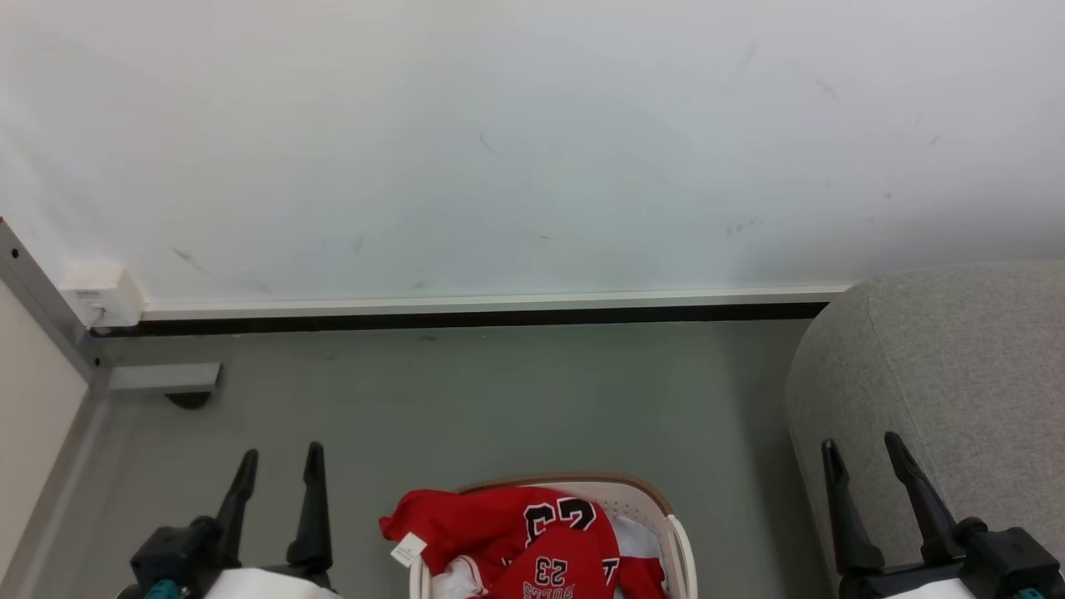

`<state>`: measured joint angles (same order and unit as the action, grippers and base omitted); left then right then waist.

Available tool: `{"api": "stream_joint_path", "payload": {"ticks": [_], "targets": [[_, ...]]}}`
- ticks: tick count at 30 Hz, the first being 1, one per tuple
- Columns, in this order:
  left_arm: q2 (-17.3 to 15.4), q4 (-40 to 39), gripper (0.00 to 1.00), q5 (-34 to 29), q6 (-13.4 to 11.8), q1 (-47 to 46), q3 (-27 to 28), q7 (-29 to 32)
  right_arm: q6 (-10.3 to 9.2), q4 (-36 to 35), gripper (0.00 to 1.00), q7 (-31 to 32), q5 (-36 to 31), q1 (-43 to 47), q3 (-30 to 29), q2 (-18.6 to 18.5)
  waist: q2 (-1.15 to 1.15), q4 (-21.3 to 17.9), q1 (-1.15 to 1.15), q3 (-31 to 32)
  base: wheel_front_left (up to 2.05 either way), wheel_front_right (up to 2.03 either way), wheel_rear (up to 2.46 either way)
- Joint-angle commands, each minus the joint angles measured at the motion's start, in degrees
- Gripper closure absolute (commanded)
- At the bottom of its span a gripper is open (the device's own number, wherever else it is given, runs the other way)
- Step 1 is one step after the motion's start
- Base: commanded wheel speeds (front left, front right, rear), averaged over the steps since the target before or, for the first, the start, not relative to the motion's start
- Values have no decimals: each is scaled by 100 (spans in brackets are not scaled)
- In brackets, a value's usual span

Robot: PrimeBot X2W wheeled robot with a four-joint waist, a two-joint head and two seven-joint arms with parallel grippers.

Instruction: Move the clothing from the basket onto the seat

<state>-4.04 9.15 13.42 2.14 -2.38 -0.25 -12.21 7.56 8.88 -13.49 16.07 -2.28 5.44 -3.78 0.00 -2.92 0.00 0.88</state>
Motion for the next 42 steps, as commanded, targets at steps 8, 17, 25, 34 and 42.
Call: {"api": "stream_joint_path", "payload": {"ticks": [8, 17, 25, 34, 42], "targets": [[-30, -46, 0, -478, -29, 9, 27, -135, -11, -97, 0, -82, -417, 11, -12, 29, 0, -1, 0, -3, 0, 0, 0], [-12, -12, 0, -801, 23, 14, 61, -220, -13, -122, 0, -133, -698, 32, -48, 71, 0, -7, 0, 12, 0, 0, 0], [10, 12, 0, -1092, 52, 17, 96, -307, -13, -147, 0, -178, -987, 74, -62, 103, 0, -21, 0, 25, 0, 0, 0], [42, 36, 0, -1074, 57, 18, 144, -297, -13, -111, 0, -165, -936, 70, -46, 99, 0, -15, 0, 62, 0, 0, 0], [69, 88, 0, -895, 87, 27, 235, -297, -13, -150, 0, -165, -837, 70, -46, 97, 0, -33, 0, 101, 0, 0, 0]]}}
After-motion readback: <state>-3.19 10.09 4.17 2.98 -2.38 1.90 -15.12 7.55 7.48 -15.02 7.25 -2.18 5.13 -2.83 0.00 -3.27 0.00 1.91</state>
